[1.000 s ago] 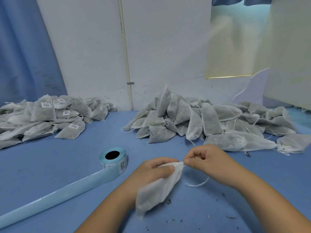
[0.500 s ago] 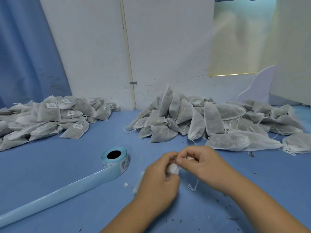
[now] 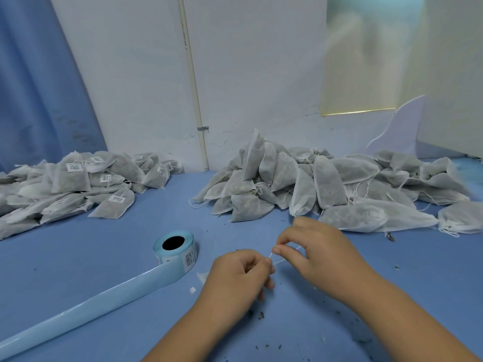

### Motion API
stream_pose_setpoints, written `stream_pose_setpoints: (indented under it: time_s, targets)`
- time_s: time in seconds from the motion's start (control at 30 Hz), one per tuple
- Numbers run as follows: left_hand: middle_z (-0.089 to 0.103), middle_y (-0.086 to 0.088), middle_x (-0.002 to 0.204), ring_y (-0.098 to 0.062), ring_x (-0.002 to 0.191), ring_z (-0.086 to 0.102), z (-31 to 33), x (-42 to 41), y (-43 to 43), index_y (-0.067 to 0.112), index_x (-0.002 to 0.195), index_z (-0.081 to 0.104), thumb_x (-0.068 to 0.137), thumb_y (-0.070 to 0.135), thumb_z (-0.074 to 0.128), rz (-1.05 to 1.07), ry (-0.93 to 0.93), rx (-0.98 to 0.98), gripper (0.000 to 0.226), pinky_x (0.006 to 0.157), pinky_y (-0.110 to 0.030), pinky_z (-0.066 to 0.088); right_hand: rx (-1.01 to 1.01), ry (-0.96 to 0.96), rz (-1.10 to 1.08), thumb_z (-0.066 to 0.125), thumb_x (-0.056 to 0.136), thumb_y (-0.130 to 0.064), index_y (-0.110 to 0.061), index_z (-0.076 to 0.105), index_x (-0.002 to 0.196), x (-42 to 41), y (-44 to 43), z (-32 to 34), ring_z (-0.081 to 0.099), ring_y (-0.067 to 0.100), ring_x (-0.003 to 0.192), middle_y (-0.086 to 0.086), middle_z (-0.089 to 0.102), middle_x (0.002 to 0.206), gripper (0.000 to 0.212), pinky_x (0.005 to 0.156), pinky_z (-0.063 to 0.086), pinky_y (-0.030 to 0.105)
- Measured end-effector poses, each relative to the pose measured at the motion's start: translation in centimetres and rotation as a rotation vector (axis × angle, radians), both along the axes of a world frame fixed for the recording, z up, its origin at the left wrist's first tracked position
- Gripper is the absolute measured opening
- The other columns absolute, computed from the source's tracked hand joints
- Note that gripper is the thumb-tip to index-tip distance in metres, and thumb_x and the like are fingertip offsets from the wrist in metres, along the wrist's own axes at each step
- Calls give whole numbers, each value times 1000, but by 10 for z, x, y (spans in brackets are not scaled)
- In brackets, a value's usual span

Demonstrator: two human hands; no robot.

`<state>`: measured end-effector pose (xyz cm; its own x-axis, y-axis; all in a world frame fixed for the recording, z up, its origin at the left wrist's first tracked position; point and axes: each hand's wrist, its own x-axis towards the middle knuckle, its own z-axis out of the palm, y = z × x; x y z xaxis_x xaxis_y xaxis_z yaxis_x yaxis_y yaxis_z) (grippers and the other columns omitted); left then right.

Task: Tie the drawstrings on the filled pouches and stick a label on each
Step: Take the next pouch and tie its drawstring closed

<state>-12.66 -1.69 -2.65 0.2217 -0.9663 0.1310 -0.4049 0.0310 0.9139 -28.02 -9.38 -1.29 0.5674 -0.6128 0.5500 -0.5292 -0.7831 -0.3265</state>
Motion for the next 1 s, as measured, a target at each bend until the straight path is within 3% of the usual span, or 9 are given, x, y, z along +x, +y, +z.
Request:
stream_pose_setpoints:
  time_s: [0.23, 0.37, 0.43, 0.5, 0.63, 0.73, 0.8, 0.87, 1.0]
  targets:
    - [70, -6, 70, -15, 57, 58, 6, 14, 3, 13, 76, 78, 83, 28, 63, -215, 361, -63, 22, 60, -23, 49, 98, -197, -49, 66, 87, -31, -29, 68, 77, 12, 1, -11, 48, 2, 70, -13, 48, 65, 11, 61, 32, 14]
    - [68, -6, 68, -13, 54, 55, 8, 19, -1, 15, 84, 80, 79, 27, 76, -118, 494, -156, 14, 61, -22, 51, 155, -91, 54, 57, 90, -35, -29, 68, 80, 23, 11, -22, 48, 5, 69, -8, 51, 64, 16, 59, 37, 23]
    - [67, -8, 67, -10, 50, 52, 7, 20, -1, 23, 78, 80, 84, 24, 72, -45, 360, -191, 10, 58, -18, 49, 132, -33, 110, 56, 91, -33, -30, 69, 84, 22, 15, -21, 48, 7, 67, -8, 51, 64, 15, 59, 40, 27]
    - [69, -8, 68, -9, 53, 56, 2, 22, -2, 30, 62, 75, 90, 20, 64, 17, 112, -239, 32, 56, -14, 45, 81, 22, 152, 57, 90, -31, -29, 69, 83, 19, 18, -15, 47, 6, 65, -10, 46, 60, 14, 56, 35, 23]
    - [58, 3, 55, -1, 51, 48, 0, 20, 3, 19, 62, 65, 90, 23, 60, -32, -220, -267, 29, 52, -13, 37, 142, -118, 185, 60, 82, -26, -29, 70, 72, 10, 20, 0, 45, 6, 54, -8, 51, 55, 15, 53, 31, 14]
    - [43, 2, 52, -5, 49, 37, -2, 18, 3, 9, 69, 61, 84, 36, 55, -126, -237, -248, 32, 51, -21, 34, 275, -253, 170, 66, 83, -12, -28, 71, 64, 8, 18, 3, 41, 5, 46, -14, 46, 46, 25, 50, 32, 12]
    - [46, 9, 53, -4, 48, 39, 0, 19, 3, 19, 72, 66, 86, 39, 58, -149, -216, -196, 26, 50, -20, 37, 376, -288, 152, 65, 82, -6, -27, 71, 62, 10, 19, 3, 36, 5, 45, -11, 38, 42, 30, 48, 31, 13]
    - [51, 12, 52, -3, 46, 43, 2, 21, 2, 33, 69, 70, 90, 30, 61, -140, -160, -131, 22, 49, -20, 39, 449, -316, 144, 63, 81, -7, -23, 71, 61, 14, 21, 1, 33, 6, 46, -3, 38, 44, 26, 46, 29, 16]
    - [50, 9, 49, -10, 44, 43, 11, 26, 5, 27, 61, 71, 78, 30, 57, -163, 7, -45, 22, 46, -17, 36, 485, -377, 71, 64, 80, -19, -19, 71, 64, 19, 21, -3, 31, 5, 44, -6, 39, 46, 18, 44, 28, 13]
